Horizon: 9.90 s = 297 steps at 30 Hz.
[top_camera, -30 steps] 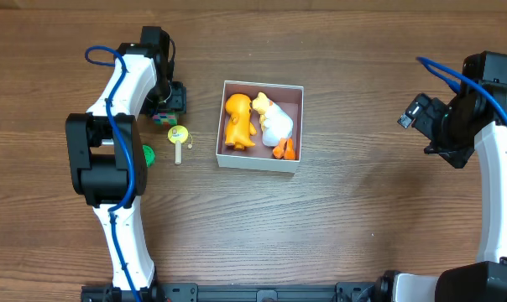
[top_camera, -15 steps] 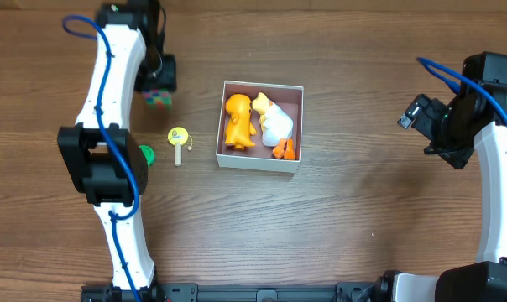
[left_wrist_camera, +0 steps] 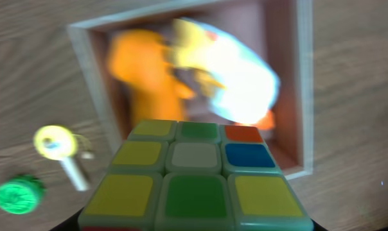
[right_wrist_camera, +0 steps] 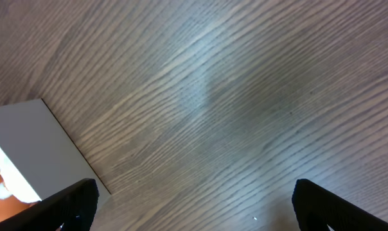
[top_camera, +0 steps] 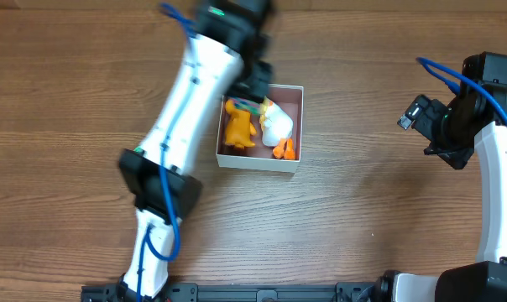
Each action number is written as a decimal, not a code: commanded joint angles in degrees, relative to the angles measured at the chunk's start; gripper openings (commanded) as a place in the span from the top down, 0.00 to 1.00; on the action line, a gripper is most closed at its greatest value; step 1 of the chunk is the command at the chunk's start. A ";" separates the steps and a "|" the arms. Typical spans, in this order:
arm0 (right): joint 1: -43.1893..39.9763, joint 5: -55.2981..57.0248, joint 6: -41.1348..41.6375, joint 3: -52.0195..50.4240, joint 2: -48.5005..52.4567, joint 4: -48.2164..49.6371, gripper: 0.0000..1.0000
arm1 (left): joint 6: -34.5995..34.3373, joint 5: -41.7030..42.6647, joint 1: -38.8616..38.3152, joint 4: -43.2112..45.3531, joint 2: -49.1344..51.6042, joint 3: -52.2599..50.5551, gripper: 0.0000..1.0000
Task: Pack container
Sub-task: 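Lower the Rubik's cube into the box front and release, then move left gripper back and grasp the green round toy, then place the green toy into the box and withdraw left gripper, then grasp the yellow paddle-ball toy by its handle with left gripper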
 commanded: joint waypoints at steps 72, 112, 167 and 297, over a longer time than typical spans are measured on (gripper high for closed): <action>-0.09 0.09 -0.24 -0.02 -0.48 -1.55 0.00 | -13.75 -17.33 13.40 -0.35 -34.86 -22.60 0.44; -0.07 0.09 -0.20 -0.02 -0.48 -2.64 0.00 | 2.43 -9.51 32.15 45.97 -20.76 -72.28 0.06; -0.09 2.08 -0.22 -0.02 -0.48 -3.06 0.00 | 2.38 -9.70 33.44 53.62 -19.74 -81.81 0.38; -0.09 1.11 -0.17 -0.02 -0.48 -1.07 0.00 | -3.82 -4.55 24.22 44.11 -31.71 -83.62 0.14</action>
